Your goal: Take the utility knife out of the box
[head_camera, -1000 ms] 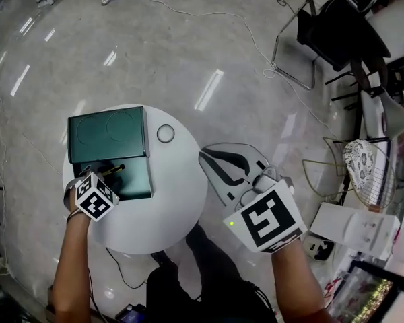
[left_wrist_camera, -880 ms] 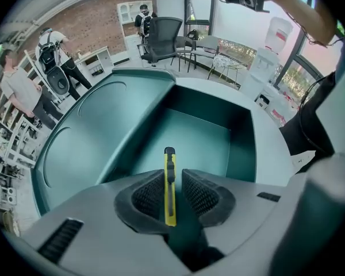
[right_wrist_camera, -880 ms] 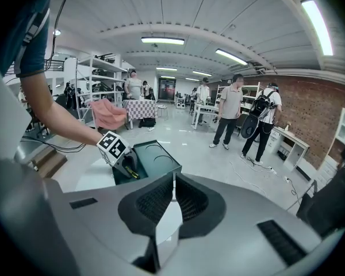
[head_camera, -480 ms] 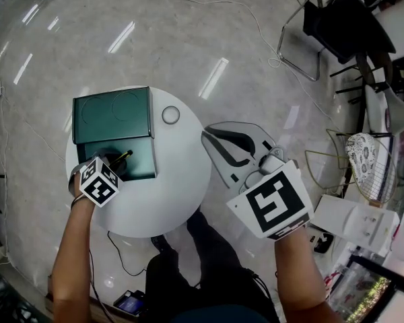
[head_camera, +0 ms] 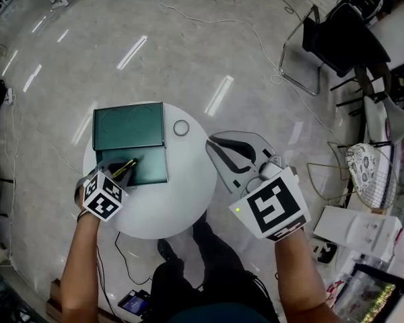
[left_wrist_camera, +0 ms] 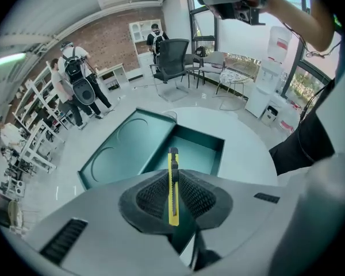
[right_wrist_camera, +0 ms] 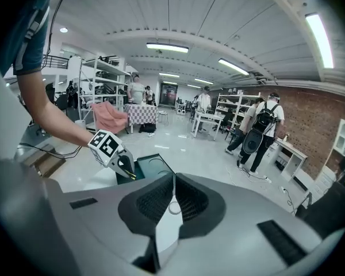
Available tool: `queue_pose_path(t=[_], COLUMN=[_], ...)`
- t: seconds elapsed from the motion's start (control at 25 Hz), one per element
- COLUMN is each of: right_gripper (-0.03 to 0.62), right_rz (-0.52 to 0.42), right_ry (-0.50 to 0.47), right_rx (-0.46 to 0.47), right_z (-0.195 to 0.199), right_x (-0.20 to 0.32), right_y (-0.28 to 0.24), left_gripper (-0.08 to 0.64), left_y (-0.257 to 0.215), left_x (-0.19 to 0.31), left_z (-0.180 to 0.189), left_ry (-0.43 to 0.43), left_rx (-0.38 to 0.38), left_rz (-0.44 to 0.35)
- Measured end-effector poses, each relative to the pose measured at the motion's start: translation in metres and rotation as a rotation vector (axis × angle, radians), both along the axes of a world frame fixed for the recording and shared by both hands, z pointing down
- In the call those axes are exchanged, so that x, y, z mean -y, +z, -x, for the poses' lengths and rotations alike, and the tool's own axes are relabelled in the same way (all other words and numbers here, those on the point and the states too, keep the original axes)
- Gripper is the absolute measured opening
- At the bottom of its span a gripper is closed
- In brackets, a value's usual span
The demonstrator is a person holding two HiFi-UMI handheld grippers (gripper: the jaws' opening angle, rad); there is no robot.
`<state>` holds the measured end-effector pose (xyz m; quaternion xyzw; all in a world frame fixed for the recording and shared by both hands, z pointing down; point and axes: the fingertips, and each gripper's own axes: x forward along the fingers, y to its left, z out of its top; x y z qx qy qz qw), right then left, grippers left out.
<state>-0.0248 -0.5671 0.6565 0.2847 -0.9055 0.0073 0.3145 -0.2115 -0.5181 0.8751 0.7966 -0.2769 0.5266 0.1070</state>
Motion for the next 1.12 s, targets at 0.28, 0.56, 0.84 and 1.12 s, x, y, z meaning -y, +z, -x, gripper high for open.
queue_pose_path(t=[0.28, 0.56, 0.84, 1.12], right_gripper=[0.04, 0.04, 0.04, 0.04], right_rz=[-0.05, -0.092, -0.104, -0.168], right_ry=[-0.011, 0.004, 0.014, -0.04], right_rx=[0.014, 0.042, 0.142, 0.241], right_z=[0.016, 0.034, 0.041, 0.057], right_x=[-0.023, -0.055, -0.087, -0.136], right_y=[-0.069, -0.14, -0.206, -0.27], left_gripper=[0.066, 0.066, 0.066, 0.066], left_y=[-0.108, -0.218, -0.33, -0.446], left_x=[-0.013, -0.04, -0.073, -0.122], left_z=[0.019, 0.037, 0.046, 0.05], left_ry=[-0.049, -0.084, -0.124, -0.141], left_rx=[-0.043, -0.101, -0.192, -0.313], left_rz=[-0.126, -0.263, -0.399, -0.556])
